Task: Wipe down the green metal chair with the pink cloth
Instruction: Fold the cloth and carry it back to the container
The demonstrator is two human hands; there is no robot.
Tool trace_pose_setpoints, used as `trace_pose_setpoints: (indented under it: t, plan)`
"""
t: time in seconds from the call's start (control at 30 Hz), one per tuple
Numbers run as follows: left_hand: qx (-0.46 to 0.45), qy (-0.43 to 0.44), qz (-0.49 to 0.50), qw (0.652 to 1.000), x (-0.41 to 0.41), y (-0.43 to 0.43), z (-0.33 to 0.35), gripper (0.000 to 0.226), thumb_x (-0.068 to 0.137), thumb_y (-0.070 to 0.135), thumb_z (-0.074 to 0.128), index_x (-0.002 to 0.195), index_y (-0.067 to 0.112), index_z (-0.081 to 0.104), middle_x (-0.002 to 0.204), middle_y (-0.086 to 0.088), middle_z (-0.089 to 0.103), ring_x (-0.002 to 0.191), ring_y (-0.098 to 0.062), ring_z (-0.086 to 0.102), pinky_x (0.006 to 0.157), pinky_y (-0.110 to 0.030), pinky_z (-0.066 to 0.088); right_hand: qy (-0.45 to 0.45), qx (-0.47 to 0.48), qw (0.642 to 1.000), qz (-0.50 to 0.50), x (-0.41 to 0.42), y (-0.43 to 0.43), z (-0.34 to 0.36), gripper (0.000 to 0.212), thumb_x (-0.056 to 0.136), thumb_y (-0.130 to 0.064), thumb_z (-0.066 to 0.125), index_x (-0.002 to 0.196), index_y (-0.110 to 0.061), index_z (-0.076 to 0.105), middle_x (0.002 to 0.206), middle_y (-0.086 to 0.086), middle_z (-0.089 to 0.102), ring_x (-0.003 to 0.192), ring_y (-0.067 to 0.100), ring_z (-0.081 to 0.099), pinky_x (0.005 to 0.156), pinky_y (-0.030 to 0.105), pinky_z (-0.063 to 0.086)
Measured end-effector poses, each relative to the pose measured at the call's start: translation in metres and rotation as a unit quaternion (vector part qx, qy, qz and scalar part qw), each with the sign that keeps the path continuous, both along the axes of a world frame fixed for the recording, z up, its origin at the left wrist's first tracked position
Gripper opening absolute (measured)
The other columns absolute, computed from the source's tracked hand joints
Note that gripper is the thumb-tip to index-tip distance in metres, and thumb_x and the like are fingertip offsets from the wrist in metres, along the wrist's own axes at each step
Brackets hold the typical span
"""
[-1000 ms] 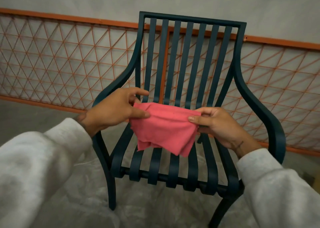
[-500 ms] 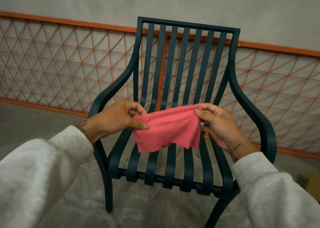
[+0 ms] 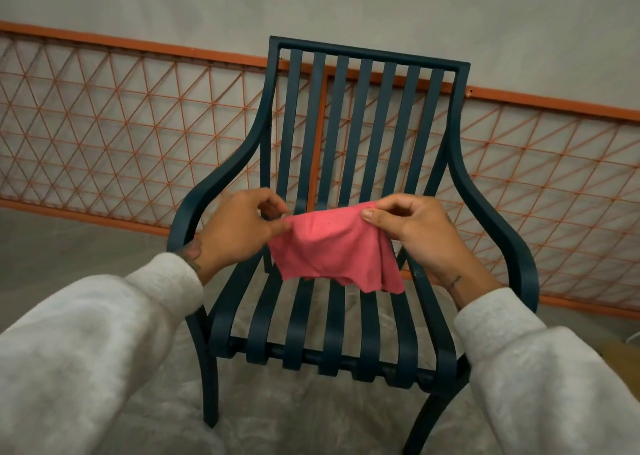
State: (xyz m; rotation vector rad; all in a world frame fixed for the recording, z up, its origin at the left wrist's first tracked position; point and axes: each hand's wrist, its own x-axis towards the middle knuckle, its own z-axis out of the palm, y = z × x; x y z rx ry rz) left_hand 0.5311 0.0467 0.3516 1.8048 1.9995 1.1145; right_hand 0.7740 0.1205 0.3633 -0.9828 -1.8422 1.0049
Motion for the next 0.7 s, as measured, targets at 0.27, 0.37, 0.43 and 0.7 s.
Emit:
trace_pose_setpoints:
  t: [0.27, 0.37, 0.43, 0.7]
  plan:
    - [0.001, -0.174, -0.068, 0.982, 0.069, 0.007, 0.003, 0.036, 0.067, 0.048, 0.083, 0.082, 0.018, 0.068, 0.076, 0.002, 0.072, 0.073, -0.013, 0.072, 0.073, -0.038, 0.062, 0.004, -0.037, 0.999, 0.029, -0.017, -0.001, 0.011, 0.01, 0.08, -0.021, 0.079, 0.088, -0.016, 0.079, 0.088, 0.001, 0.077, 0.091, 0.018, 0.073, 0.088, 0.043, 0.058]
    - [0.01, -0.213, -0.063, 0.975, 0.079, 0.01, 0.001, 0.038, 0.063, 0.048, 0.085, 0.082, 0.019, 0.069, 0.077, 0.0, 0.074, 0.073, -0.017, 0.073, 0.073, -0.044, 0.062, 0.062, -0.073, 0.995, 0.023, -0.017, -0.004, 0.008, 0.015, 0.081, -0.017, 0.078, 0.092, -0.007, 0.078, 0.09, 0.011, 0.077, 0.092, 0.026, 0.073, 0.086, 0.043, 0.059]
    - [0.011, -0.223, -0.071, 0.972, 0.082, 0.01, 0.001, 0.031, 0.068, 0.039, 0.085, 0.083, 0.016, 0.07, 0.076, -0.002, 0.075, 0.07, -0.018, 0.074, 0.069, -0.043, 0.062, 0.094, -0.119, 0.988, 0.039, -0.014, -0.006, 0.004, 0.019, 0.083, -0.015, 0.075, 0.099, -0.003, 0.076, 0.096, 0.014, 0.076, 0.098, 0.03, 0.072, 0.087, 0.042, 0.059]
    - [0.03, -0.254, -0.045, 0.966, 0.068, 0.017, 0.008, 0.008, 0.084, 0.014, 0.073, 0.089, 0.008, 0.076, 0.085, -0.008, 0.075, 0.077, -0.023, 0.074, 0.069, -0.043, 0.063, 0.093, -0.11, 0.987, 0.07, -0.012, -0.021, -0.022, 0.039, 0.083, 0.003, 0.07, 0.114, -0.021, 0.068, 0.106, 0.002, 0.069, 0.094, 0.016, 0.07, 0.084, 0.033, 0.057]
